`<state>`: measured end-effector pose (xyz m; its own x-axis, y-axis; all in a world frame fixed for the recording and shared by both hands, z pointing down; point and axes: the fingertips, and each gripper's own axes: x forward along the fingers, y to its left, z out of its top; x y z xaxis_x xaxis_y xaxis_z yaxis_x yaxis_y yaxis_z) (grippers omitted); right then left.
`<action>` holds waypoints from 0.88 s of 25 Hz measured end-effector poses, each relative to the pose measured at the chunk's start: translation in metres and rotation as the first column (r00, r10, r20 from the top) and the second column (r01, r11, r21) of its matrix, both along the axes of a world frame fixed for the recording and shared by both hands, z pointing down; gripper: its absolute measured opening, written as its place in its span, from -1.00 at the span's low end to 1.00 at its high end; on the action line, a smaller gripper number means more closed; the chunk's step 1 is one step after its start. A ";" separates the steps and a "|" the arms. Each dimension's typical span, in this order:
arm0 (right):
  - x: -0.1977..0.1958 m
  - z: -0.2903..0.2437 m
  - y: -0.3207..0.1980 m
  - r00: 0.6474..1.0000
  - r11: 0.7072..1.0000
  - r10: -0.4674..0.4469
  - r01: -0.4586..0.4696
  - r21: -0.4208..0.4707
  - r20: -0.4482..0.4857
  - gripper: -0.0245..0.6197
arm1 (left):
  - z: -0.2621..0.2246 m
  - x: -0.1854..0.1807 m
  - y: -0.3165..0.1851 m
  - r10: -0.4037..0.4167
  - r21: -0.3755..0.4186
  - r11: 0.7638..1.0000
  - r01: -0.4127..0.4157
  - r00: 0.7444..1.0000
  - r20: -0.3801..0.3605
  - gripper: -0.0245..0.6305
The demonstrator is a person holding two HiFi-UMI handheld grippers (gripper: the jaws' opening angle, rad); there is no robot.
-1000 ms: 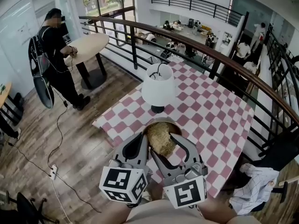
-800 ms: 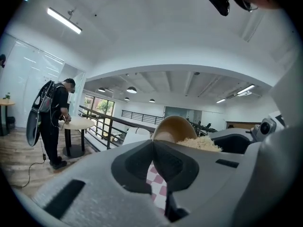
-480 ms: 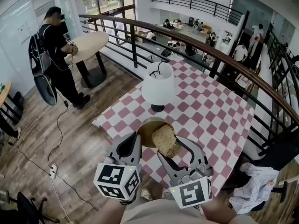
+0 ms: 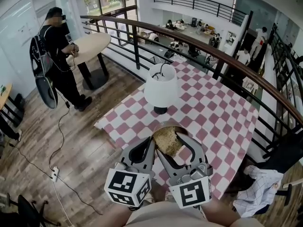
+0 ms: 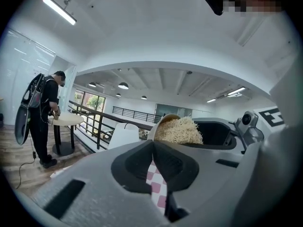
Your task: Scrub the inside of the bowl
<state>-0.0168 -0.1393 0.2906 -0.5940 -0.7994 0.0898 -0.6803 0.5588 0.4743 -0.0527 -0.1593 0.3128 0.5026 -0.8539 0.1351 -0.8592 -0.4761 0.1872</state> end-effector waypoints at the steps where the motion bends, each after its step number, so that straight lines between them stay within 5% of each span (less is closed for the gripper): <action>1: -0.002 0.002 0.000 1.000 0.999 -0.006 0.007 -0.031 0.027 -0.15 | 0.000 -0.003 0.000 -0.007 0.003 1.000 0.007 1.000 0.000 -0.87; 12: -0.023 0.050 0.017 0.982 0.971 -0.183 0.174 -0.161 -0.042 -0.16 | 0.021 -0.039 -0.011 -0.068 -0.076 0.995 0.064 0.996 -0.055 -0.87; 17: -0.007 0.060 0.012 0.987 0.976 -0.118 0.094 -0.197 -0.113 -0.16 | 0.030 -0.046 -0.008 -0.073 -0.110 0.992 0.066 0.995 -0.067 -0.87; 22: 0.008 0.046 0.004 0.991 0.994 -0.025 0.011 -0.105 -0.128 -0.15 | 0.036 -0.029 0.003 -0.026 -0.123 0.992 0.017 0.997 -0.072 -0.87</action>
<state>-0.0089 -0.1353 0.3366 -0.5861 -0.7711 0.2487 -0.6066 0.6211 0.4962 -0.0818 -0.1561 0.3492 0.4970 -0.8438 0.2024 -0.8506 -0.4277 0.3059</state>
